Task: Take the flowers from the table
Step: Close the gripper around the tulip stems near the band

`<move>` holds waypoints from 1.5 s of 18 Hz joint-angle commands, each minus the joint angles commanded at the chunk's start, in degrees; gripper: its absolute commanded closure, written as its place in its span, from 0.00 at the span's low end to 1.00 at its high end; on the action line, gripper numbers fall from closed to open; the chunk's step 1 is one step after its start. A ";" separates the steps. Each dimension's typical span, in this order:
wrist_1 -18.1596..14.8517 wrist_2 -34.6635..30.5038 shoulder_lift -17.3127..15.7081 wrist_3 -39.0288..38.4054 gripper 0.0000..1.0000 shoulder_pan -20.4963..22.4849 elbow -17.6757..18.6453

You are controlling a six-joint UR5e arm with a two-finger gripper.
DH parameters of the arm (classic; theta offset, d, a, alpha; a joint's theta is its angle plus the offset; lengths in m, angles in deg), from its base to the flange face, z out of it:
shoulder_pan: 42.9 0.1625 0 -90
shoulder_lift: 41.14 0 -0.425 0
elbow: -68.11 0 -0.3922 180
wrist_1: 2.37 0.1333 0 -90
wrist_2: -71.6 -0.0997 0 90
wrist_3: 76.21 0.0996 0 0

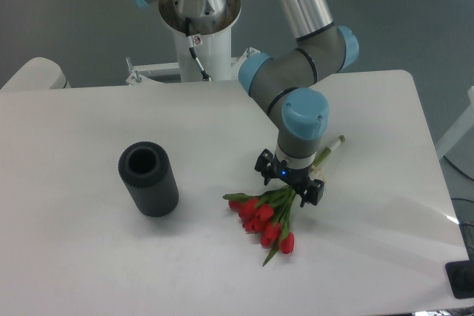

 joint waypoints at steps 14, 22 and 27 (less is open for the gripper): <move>1.14 -1.84 1.93 -1.84 0.00 -0.70 0.09; 1.23 -1.93 2.02 -1.67 0.39 -1.05 -0.35; 1.23 -1.93 2.02 -1.32 0.58 -1.05 -0.61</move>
